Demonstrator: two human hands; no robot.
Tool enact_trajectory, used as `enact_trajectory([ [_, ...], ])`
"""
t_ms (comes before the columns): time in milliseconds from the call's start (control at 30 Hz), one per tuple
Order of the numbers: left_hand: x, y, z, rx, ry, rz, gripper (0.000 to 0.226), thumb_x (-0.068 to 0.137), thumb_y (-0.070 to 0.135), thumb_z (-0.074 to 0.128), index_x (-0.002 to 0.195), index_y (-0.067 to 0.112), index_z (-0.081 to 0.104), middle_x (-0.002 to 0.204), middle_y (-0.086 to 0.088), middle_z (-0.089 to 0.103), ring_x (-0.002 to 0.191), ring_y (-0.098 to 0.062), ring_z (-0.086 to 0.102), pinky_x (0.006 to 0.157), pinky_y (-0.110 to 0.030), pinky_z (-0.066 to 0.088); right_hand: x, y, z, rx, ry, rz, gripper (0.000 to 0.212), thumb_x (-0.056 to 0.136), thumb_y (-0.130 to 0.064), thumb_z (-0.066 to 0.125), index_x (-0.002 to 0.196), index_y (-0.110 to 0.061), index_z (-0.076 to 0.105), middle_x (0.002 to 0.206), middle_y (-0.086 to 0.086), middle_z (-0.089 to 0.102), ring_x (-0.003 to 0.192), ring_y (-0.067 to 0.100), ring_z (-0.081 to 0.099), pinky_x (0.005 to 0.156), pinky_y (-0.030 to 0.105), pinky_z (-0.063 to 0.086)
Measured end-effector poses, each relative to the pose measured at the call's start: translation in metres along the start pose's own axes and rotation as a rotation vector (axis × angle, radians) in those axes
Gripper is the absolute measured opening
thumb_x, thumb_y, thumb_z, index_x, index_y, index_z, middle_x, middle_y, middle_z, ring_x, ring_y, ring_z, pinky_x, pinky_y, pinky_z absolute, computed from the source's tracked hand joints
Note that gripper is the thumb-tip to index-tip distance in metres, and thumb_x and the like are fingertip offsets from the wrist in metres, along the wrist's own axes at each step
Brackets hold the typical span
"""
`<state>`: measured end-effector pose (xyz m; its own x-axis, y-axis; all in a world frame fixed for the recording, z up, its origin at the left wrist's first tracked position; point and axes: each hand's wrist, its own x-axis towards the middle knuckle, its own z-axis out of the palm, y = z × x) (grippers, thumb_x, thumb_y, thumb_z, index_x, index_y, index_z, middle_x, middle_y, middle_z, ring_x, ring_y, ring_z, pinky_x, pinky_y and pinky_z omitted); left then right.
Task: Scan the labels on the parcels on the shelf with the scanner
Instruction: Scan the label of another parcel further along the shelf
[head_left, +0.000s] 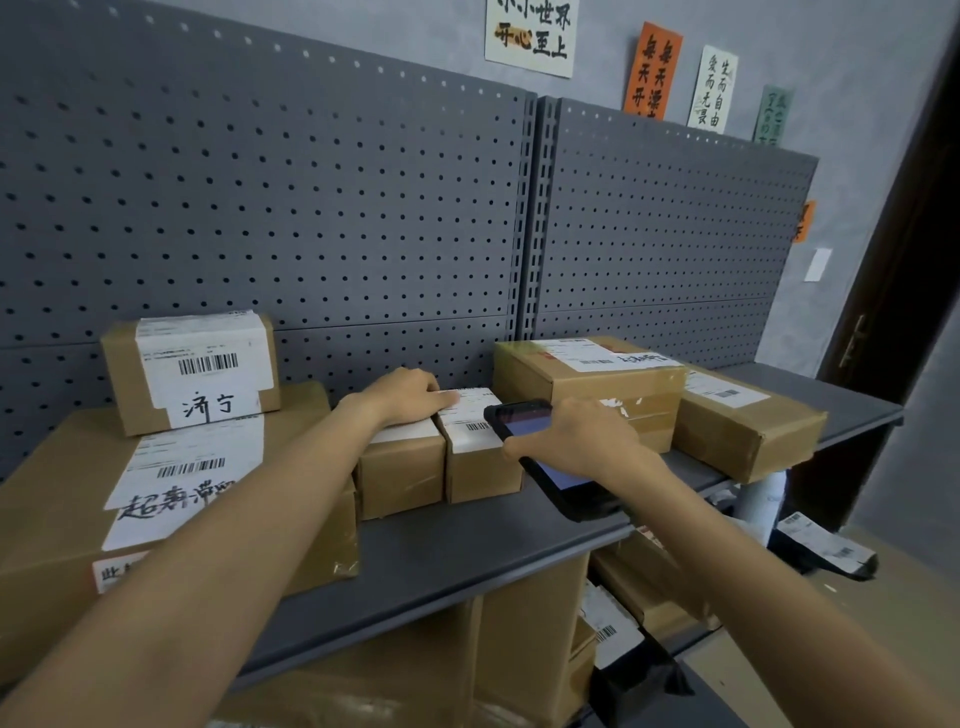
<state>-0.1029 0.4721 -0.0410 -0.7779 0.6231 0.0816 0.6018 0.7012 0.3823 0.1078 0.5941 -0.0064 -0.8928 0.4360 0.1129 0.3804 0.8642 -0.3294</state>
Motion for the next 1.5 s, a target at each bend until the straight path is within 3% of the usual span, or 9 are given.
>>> enact_trajectory([
  [200,0.002,-0.002,0.001,-0.061,0.073,0.042,0.042,0.092,0.046,0.054,0.116,0.013,0.065,0.122,-0.006,0.065,0.111,-0.022,0.059,0.093,-0.036,0.048,0.002,0.003,0.004,0.018,-0.034,-0.027,0.051,0.074,-0.051,0.068,0.06,-0.015,0.036,0.06,0.001,0.036,0.055,0.017,0.033,0.047,0.027,0.023],
  [433,-0.005,0.002,-0.003,-0.11,0.327,0.112,0.032,0.087,0.042,0.06,0.106,0.017,0.066,0.109,-0.002,0.071,0.096,-0.019,0.064,0.081,-0.041,0.054,-0.006,0.002,0.002,0.026,-0.042,-0.039,0.049,0.073,-0.053,0.068,0.063,-0.014,0.041,0.064,0.0,0.04,0.059,0.018,0.038,0.049,0.028,0.026],
  [533,-0.007,0.006,-0.004,-0.116,0.418,0.137,0.03,0.085,0.039,0.063,0.104,0.016,0.065,0.107,0.001,0.07,0.094,-0.016,0.062,0.07,-0.032,0.046,-0.011,0.002,0.003,-0.003,-0.038,-0.052,0.047,0.072,-0.055,0.066,0.065,-0.015,0.042,0.069,0.001,0.045,0.071,0.024,0.047,0.051,0.028,0.029],
  [733,-0.013,0.011,-0.002,-0.138,0.5,0.18,0.027,0.083,0.038,0.066,0.101,0.018,0.064,0.106,0.002,0.066,0.094,-0.013,0.057,0.073,-0.027,0.039,-0.023,0.005,0.011,-0.085,-0.077,-0.039,0.054,0.07,-0.056,0.067,0.058,-0.015,0.034,0.06,0.0,0.037,0.058,0.02,0.036,0.048,0.028,0.025],
  [967,-0.017,0.012,-0.001,-0.136,0.496,0.209,0.026,0.084,0.038,0.064,0.101,0.018,0.062,0.106,0.004,0.062,0.098,-0.014,0.054,0.077,-0.029,0.042,-0.027,0.001,0.013,-0.091,-0.065,-0.032,0.05,0.07,-0.058,0.063,0.062,-0.015,0.039,0.067,0.0,0.045,0.078,0.027,0.05,0.052,0.027,0.031],
  [1500,-0.017,0.011,0.0,-0.149,0.494,0.219,0.026,0.085,0.038,0.063,0.102,0.018,0.062,0.107,0.003,0.063,0.101,-0.015,0.055,0.082,-0.032,0.047,-0.033,0.002,0.017,-0.136,-0.042,-0.047,0.047,0.071,-0.054,0.063,0.062,-0.013,0.043,0.063,-0.001,0.044,0.061,0.018,0.043,0.05,0.025,0.03],
])
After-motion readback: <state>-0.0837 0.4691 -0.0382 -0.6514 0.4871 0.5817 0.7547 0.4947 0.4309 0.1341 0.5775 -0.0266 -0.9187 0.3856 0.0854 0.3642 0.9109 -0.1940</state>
